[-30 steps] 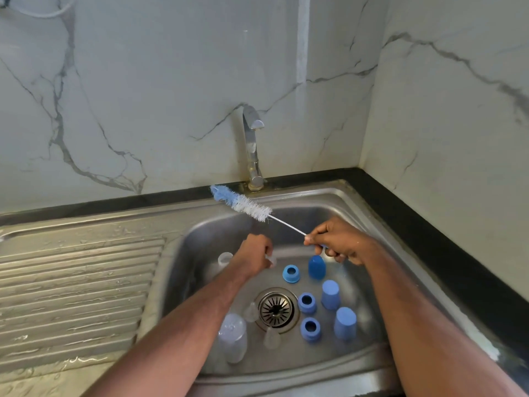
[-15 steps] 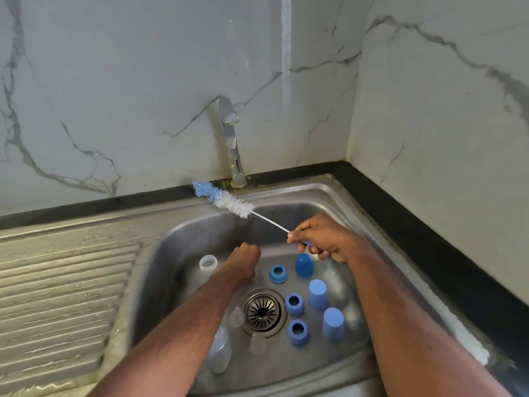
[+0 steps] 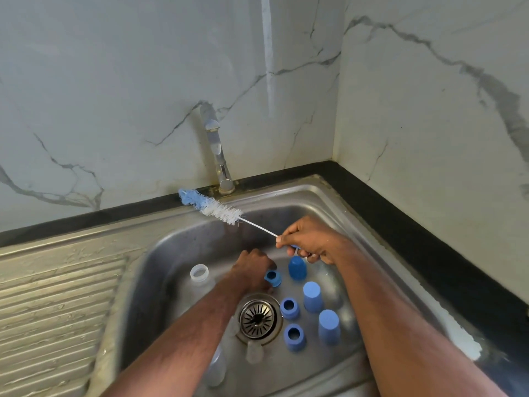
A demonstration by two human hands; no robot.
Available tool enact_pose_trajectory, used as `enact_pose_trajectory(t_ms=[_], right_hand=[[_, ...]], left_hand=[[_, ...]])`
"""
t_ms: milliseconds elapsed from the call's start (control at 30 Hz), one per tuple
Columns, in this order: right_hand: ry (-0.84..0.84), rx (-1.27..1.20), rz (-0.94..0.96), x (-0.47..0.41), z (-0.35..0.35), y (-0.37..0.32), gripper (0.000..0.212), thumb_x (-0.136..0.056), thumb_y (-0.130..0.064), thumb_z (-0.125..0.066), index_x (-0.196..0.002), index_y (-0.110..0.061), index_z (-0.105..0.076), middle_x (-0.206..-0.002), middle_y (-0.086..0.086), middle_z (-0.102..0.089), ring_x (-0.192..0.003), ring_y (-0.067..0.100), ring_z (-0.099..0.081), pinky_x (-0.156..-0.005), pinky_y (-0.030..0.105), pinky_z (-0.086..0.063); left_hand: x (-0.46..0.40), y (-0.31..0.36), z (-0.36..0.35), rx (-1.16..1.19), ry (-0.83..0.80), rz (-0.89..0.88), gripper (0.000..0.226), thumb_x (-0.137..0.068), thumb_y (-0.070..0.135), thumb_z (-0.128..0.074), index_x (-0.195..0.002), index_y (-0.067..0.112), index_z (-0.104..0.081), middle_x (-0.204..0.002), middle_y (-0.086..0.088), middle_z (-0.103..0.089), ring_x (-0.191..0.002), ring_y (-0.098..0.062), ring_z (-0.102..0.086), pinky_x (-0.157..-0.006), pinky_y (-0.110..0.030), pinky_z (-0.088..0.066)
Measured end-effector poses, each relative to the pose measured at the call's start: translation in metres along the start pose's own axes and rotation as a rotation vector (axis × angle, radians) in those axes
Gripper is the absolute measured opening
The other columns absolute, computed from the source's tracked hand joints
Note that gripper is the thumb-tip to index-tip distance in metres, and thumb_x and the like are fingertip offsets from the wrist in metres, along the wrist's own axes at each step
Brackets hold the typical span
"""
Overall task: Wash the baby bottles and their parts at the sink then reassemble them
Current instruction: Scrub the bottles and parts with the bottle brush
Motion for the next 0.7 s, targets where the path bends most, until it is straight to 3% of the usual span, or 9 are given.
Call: enact_pose_trajectory(t_ms=[100,200,267,333,400,533,600,700], right_hand=[[-0.014,0.019,0.011,0.001,-0.003,-0.002,0.017,-0.095,-0.024,-0.069,-0.092,-0.009,-0.076,-0.069,0.006,-0.065,-0.046,0.007,-0.040,-0.039,0.019,-0.026],[0.001,0.016,0.059,0.002,-0.003,-0.007,0.017,-0.095,-0.025,-0.069,-0.091,-0.010,-0.076,-0.067,0.005,-0.065,-0.046,0.008,-0.039,-0.040,0.019,-0.027],[0.027,0.028,0.114,0.006,-0.002,-0.015,0.018,-0.096,-0.027,-0.067,-0.090,-0.012,-0.076,-0.067,0.003,-0.066,-0.047,0.009,-0.039,-0.042,0.021,-0.029],[0.065,0.084,0.189,0.011,-0.002,-0.026,0.018,-0.098,-0.031,-0.065,-0.090,-0.018,-0.075,-0.070,0.002,-0.069,-0.050,0.010,-0.046,-0.046,0.022,-0.037],[0.105,0.130,0.261,0.017,-0.003,-0.036,0.016,-0.098,-0.034,-0.063,-0.089,-0.025,-0.072,-0.075,0.002,-0.072,-0.054,0.012,-0.054,-0.050,0.023,-0.043],[0.164,0.119,0.349,0.022,-0.003,-0.046,0.010,-0.095,-0.030,-0.069,-0.088,-0.024,-0.073,-0.072,0.002,-0.071,-0.054,0.005,-0.057,-0.051,0.016,-0.045],[0.190,0.160,0.394,0.023,-0.003,-0.050,0.009,-0.093,-0.028,-0.072,-0.087,-0.022,-0.075,-0.071,0.002,-0.071,-0.057,0.000,-0.061,-0.054,0.011,-0.046],[0.180,0.302,0.392,0.022,-0.011,-0.052,0.014,-0.094,-0.030,-0.069,-0.082,-0.026,-0.073,-0.068,-0.004,-0.069,-0.060,-0.004,-0.061,-0.059,0.009,-0.045]], left_hand=[[-0.001,-0.002,0.002,0.091,0.007,0.004,0.054,-0.080,0.046,-0.075,-0.127,0.024,-0.062,-0.124,-0.005,-0.060,-0.119,-0.027,-0.052,-0.095,-0.038,-0.041],[0.005,-0.021,0.020,0.484,0.125,0.090,0.044,-0.073,0.037,-0.079,-0.114,0.028,-0.065,-0.108,0.001,-0.067,-0.101,-0.023,-0.066,-0.081,-0.030,-0.051],[0.020,-0.036,0.043,0.701,0.241,0.164,0.033,-0.075,0.029,-0.079,-0.106,0.022,-0.068,-0.091,0.005,-0.068,-0.084,-0.016,-0.066,-0.065,-0.020,-0.047],[0.043,-0.055,0.060,0.854,0.353,0.241,0.020,-0.077,0.024,-0.081,-0.094,0.020,-0.070,-0.079,0.006,-0.069,-0.075,-0.013,-0.065,-0.064,-0.020,-0.048],[0.069,-0.076,0.067,1.042,0.433,0.297,0.019,-0.081,0.021,-0.081,-0.098,0.022,-0.076,-0.083,0.007,-0.075,-0.080,-0.014,-0.071,-0.071,-0.026,-0.054],[0.132,-0.142,0.068,1.683,0.699,0.450,0.020,-0.094,0.005,-0.063,-0.114,0.005,-0.068,-0.084,-0.009,-0.070,-0.062,-0.017,-0.063,-0.047,-0.022,-0.043],[0.162,-0.174,0.073,1.992,0.854,0.450,0.013,-0.099,0.009,-0.056,-0.108,0.003,-0.065,-0.087,-0.013,-0.067,-0.066,-0.018,-0.062,-0.049,-0.021,-0.045],[0.186,-0.203,0.074,2.229,0.971,0.433,0.017,-0.103,0.018,-0.052,-0.107,0.005,-0.063,-0.095,-0.012,-0.066,-0.077,-0.018,-0.059,-0.068,-0.023,-0.049]])
Point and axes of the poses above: each hand's wrist, its own x-axis away from the middle knuckle, its own z-axis out of the back of the hand, y = z × x, the point moved 9 cm from there along -x, towards the middle knuckle
